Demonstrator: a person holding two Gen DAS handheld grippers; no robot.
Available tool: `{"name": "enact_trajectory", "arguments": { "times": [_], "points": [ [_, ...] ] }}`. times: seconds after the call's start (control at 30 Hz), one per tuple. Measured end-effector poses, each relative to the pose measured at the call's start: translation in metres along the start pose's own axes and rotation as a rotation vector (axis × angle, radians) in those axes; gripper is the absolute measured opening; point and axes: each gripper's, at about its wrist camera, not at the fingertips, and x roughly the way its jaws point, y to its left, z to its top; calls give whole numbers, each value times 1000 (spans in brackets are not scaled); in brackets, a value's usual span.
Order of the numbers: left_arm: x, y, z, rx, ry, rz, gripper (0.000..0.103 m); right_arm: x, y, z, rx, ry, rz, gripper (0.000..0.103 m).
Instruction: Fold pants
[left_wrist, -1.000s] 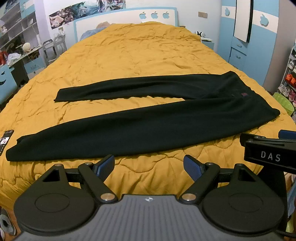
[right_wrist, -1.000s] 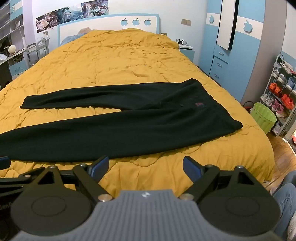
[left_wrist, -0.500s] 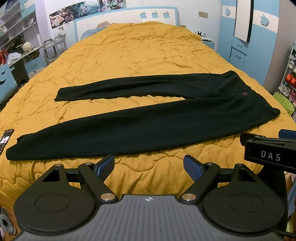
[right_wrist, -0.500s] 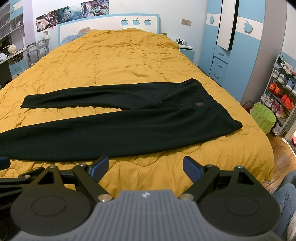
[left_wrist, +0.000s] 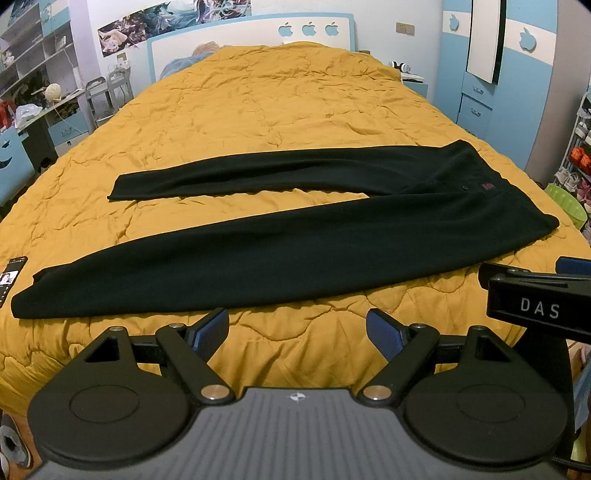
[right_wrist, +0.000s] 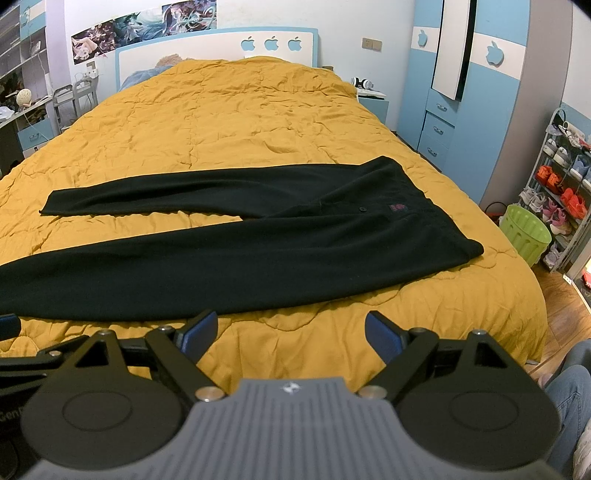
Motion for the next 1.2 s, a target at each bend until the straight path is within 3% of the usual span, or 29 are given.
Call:
{"name": "enact_trajectory", "arguments": {
  "times": [0.83, 1.0, 1.1, 1.2],
  "points": [
    [8, 4, 5, -1, 11, -11, 98, 0, -6, -3, 12, -29, 4, 83],
    [29, 53, 1, -93, 43, 3, 98, 15, -47, -9, 43, -212, 54, 83],
    [47, 96, -9, -196, 117, 20, 98, 47, -77, -13, 16, -164, 18, 83],
    [66, 136, -19, -332, 90, 15, 98, 73, -115, -12, 98, -125, -18, 83]
  ]
}}
